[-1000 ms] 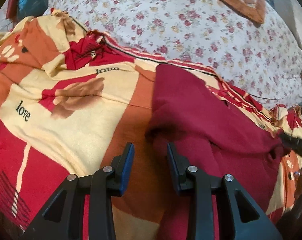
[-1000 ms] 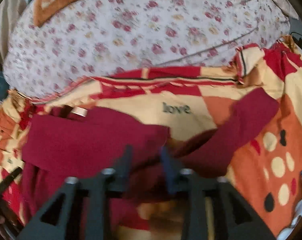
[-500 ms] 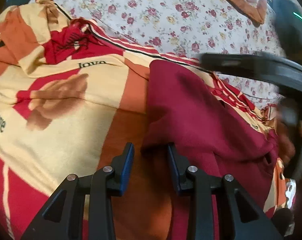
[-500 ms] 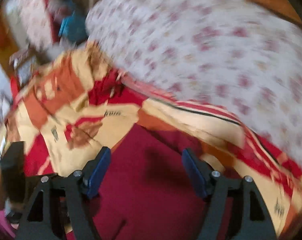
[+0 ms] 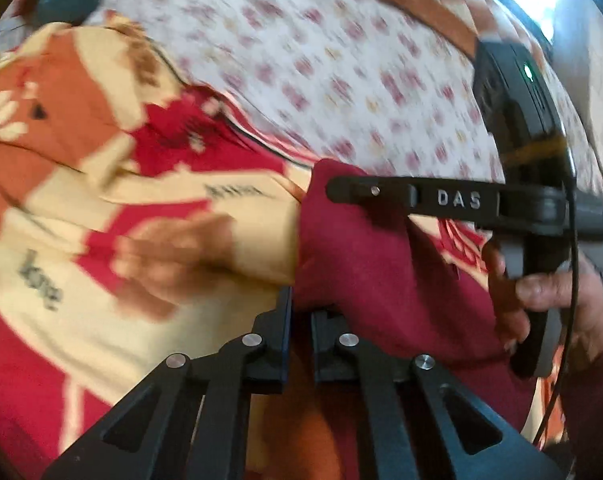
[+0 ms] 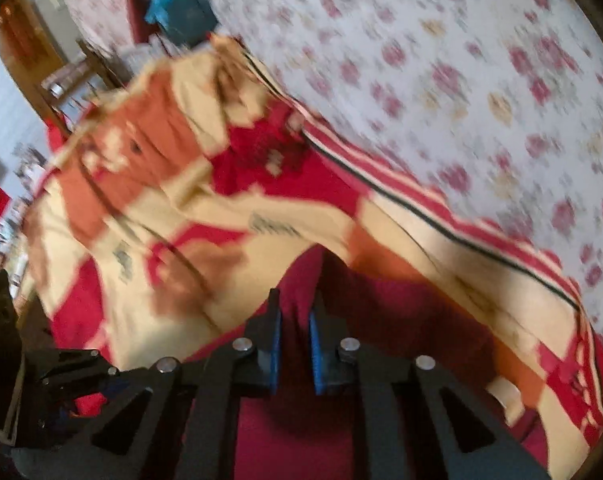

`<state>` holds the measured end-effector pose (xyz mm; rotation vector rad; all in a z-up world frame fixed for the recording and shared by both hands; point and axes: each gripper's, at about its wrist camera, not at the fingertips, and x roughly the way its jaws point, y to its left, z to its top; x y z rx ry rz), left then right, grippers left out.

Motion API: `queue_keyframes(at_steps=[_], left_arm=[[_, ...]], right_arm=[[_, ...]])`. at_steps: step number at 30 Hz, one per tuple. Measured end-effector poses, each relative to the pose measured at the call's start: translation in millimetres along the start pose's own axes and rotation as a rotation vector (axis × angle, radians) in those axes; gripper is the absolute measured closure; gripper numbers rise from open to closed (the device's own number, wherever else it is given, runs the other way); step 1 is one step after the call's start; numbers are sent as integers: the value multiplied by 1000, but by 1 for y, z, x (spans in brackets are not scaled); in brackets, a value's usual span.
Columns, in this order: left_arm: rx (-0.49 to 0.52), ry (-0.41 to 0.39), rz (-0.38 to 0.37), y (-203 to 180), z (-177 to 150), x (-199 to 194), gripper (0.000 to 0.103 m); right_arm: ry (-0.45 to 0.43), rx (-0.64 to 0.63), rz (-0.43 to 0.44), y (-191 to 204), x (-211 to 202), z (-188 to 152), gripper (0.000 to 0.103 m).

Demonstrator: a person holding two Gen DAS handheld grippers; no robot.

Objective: Fold small clothes

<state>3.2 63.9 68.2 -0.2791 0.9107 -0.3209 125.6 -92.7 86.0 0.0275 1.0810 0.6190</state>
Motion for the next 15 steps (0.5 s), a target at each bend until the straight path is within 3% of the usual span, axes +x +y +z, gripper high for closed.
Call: queue_keyframes(at_steps=[2,5,6,8,12,15], left_arm=[[-27,1,20,13,2,1,103],[-36,67,75,24,-7,24,103],[-31,97,99,27,-11,32,103],[-41,112,91,34,-14,36,103],[-67,89,66,39,-16,26,101],[-92,77,66,43,-19,15,99]], right_arm=[[-15,-19,6,13,11,9,91],[19,-20,-18,21,46,11,90],[42,-4,-29,19,55,10,83],[77,48,-15,11,61,5,78],[-17,76,-17,-9,7,-6,57],[-84,65,-143,-31,-49,-28,42]])
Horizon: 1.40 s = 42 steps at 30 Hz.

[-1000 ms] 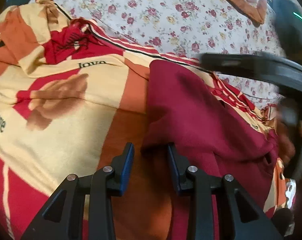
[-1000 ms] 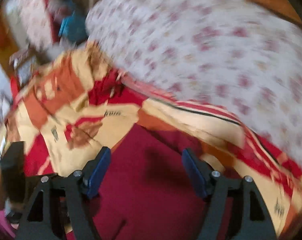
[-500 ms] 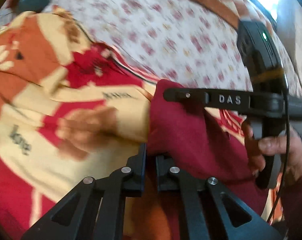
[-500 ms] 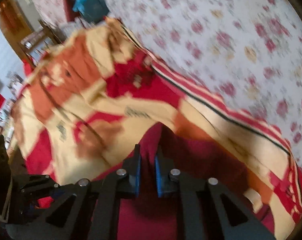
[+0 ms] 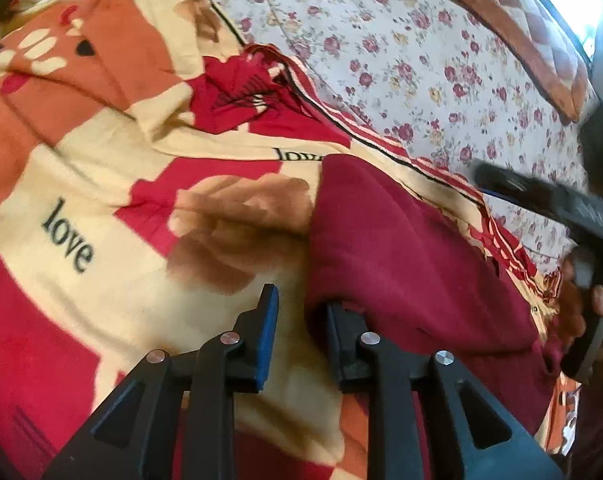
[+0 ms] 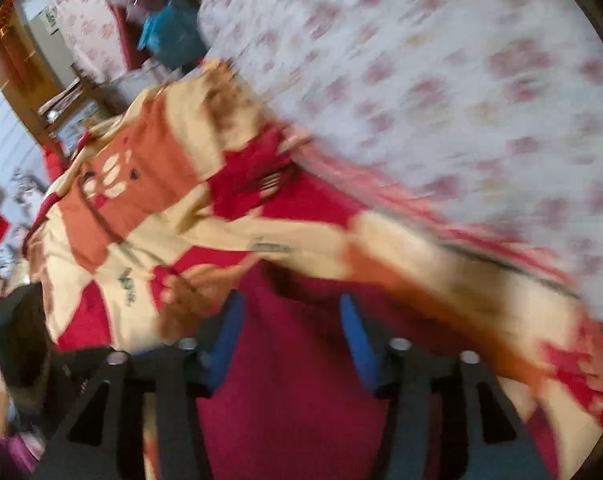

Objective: Fold small clothes

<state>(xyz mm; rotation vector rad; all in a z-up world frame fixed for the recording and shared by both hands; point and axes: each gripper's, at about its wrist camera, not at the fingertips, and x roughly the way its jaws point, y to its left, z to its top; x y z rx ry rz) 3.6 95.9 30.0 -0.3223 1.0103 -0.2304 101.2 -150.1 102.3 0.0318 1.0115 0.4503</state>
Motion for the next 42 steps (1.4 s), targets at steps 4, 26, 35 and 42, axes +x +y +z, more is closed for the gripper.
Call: queue_keyframes(at_steps=[4,26,35,42], left_arm=[[6,-41,38,-7,-1,-16,98],[-34,-141,214,-5,6,-58,98],[29,-99,162,-30,-1,-47,98],[88,-76,122,-59,4,-26,92]], right_arm=[[14,14,-113,-41,-45,-42,39],[-79,329,-277,-105,-115,-163,98],[66,443,-389,-138,-120,-181,83],[-68,386,-307,-99,-126,-138,53]])
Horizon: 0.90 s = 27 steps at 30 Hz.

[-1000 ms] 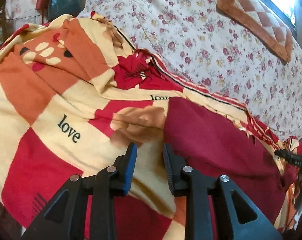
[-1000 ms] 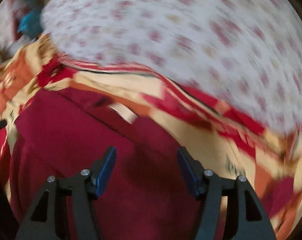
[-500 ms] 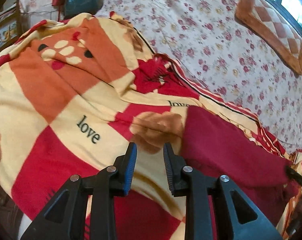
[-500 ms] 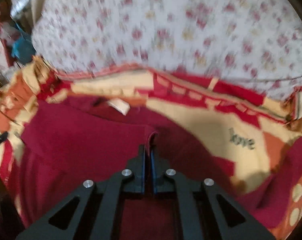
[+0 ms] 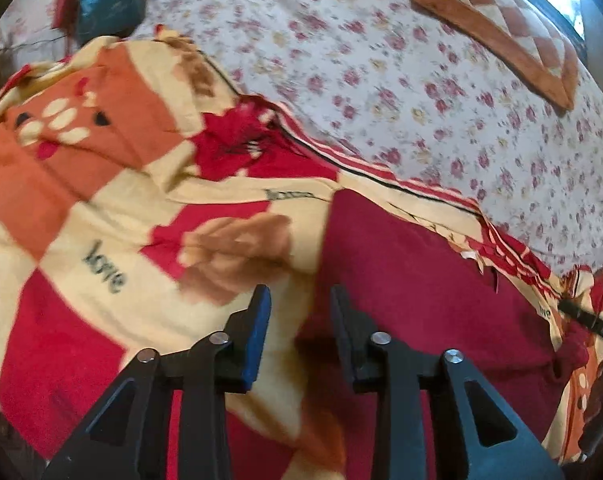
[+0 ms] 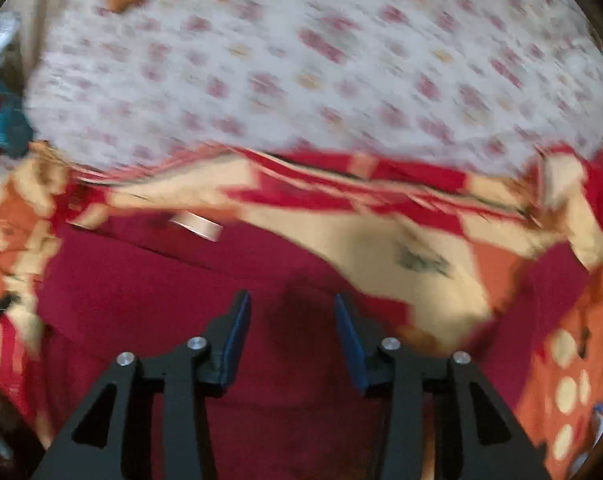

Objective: Fold small clothes

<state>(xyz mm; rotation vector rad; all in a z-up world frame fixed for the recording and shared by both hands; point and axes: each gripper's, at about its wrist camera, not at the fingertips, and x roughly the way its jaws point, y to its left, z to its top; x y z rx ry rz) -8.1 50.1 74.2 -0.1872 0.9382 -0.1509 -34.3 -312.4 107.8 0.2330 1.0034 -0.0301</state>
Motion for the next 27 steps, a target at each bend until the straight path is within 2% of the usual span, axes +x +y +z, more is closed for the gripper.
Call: queue_keyframes(at_steps=[5,7,10,12,15,18,21,24,27], left_arm=[[16,54,75,-4,-8,28,92],[-7,65,71,4,-10,33,92],[-47,67,75,16,-9,39,92],[-50,68,86,21,-10,43,92],[-25,66,114,21,-12,48,93],[-24,60,106,22,-12,46,93],[-51,56,85,29,-12,43,93],[-77,53,73,35,-12,39,92],[-97,49,78,39,-12,31,92]], right_arm=[[22,-189,224,107,44,26,52],[38,-255,234,141,66,29,52],[116,-322,271,188,111,25,56],[148,-346,239,204,137,20,60],[101,-380,193,217,157,17,59],[104,-376,191,216,151,19,59],[131,-337,218,198,118,14,59],[141,-314,300,182,78,-6,57],[195,-321,413,172,40,-50,54]])
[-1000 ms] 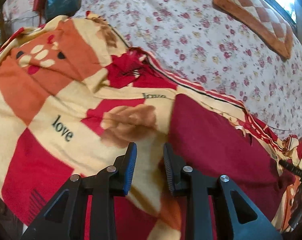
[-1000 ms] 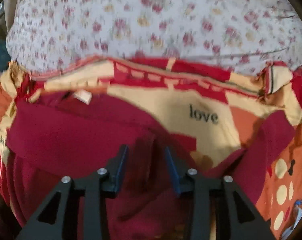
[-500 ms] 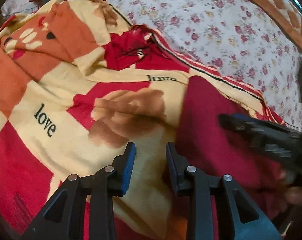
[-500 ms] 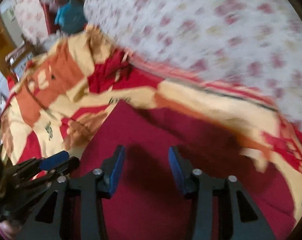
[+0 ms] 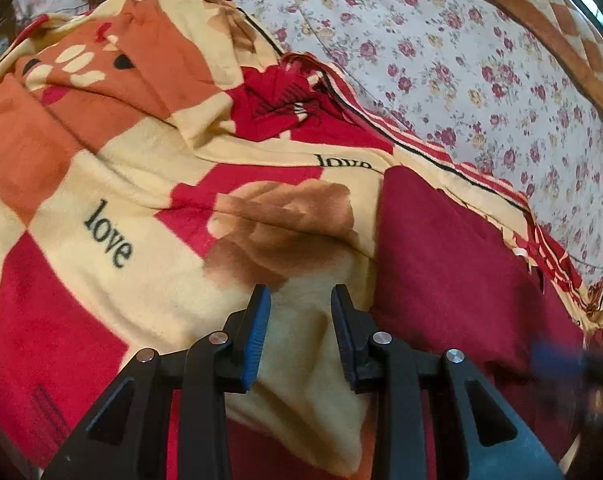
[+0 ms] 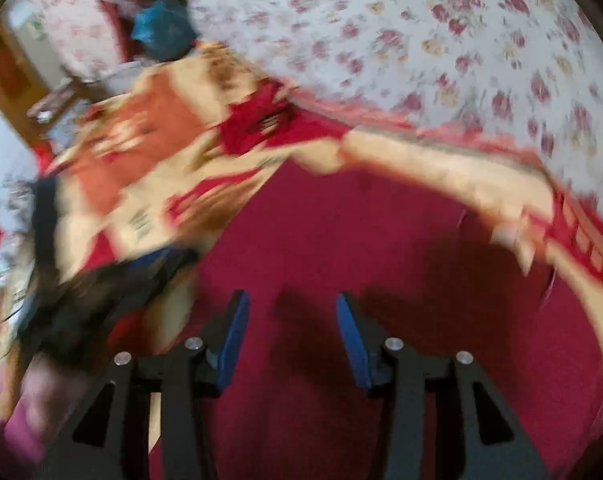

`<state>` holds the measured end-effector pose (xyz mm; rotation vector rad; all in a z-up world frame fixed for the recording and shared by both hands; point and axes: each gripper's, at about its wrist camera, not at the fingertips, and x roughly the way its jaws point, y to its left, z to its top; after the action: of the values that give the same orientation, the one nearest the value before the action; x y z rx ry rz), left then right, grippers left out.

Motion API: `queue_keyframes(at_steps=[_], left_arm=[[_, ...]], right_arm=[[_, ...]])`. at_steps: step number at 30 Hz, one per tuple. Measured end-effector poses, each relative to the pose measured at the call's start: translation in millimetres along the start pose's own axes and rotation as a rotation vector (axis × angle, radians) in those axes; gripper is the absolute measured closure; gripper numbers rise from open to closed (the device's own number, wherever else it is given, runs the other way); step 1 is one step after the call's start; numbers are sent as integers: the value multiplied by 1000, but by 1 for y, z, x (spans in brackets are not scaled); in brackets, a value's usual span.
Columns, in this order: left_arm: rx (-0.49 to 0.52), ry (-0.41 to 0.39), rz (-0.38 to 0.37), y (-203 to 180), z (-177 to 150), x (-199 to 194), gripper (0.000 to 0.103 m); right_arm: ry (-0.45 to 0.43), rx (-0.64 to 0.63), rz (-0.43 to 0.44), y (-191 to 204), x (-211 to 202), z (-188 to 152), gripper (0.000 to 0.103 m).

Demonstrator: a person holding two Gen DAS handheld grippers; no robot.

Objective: Fold small clothes

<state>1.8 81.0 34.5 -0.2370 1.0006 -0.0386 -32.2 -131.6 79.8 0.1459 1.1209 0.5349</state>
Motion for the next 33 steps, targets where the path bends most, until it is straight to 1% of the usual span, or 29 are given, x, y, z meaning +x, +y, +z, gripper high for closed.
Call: queue_keyframes(at_steps=[3,6,8,10,11,12,13,14,15,16,17,18,19,20,22,23,26,28,29,30,32,33], left_arm=[[-3,-16,0,1,1,-17,92],[19,-53,9,0,-1,-40,92],[37,-63,16,0,-5,-52,92],[58,-60,24,0,-10,-63,92],[65,-61,27,1,-12,-68,92],[68,-62,30,3,-15,-74,92],[66,-62,29,6,-17,-79,92],[62,-62,25,8,-20,-83,92],[52,-62,22,11,-23,-88,92],[45,-64,22,13,-26,-91,92],[38,-65,23,15,-27,-94,92],[32,-64,21,17,-29,-97,92],[28,-63,17,19,-31,-100,92],[25,-62,14,21,-33,-103,92],[24,-67,13,26,-36,-110,92],[26,-73,19,30,-39,-114,92],[14,-72,35,41,-42,-119,92],[-10,-73,27,47,-43,-120,92],[-21,-73,25,48,-44,-120,92],[-32,-73,23,50,-44,-120,92],[-42,-68,12,49,-45,-118,92],[-41,-63,2,47,-46,-118,92]], right_arm=[[68,-31,61,20,-13,-50,54],[108,-13,105,31,-18,-90,53],[138,-27,101,38,-18,-112,53],[114,-57,53,47,-25,-121,53],[88,-63,30,51,-33,-122,53],[49,-65,26,56,-42,-121,53],[18,-67,38,59,-49,-121,53],[-19,-69,72,65,-56,-120,52],[-30,-66,95,68,-59,-120,50],[-27,-65,114,73,-56,-120,49],[-7,-71,112,80,-48,-120,49],[14,-77,77,85,-39,-120,49],[30,-76,20,89,-28,-120,49],[43,-64,-60,88,-19,-120,49],[22,-62,-104,89,-18,-123,49],[2,-63,-100,88,-22,-125,49],[-14,-45,-84,83,-33,-129,49],[-9,-63,-41,88,-36,-128,49],[12,-85,4,94,-35,-129,49],[26,-97,21,98,-33,-130,49],[41,-106,11,109,-25,-133,49],[51,-108,-29,114,-14,-132,49]])
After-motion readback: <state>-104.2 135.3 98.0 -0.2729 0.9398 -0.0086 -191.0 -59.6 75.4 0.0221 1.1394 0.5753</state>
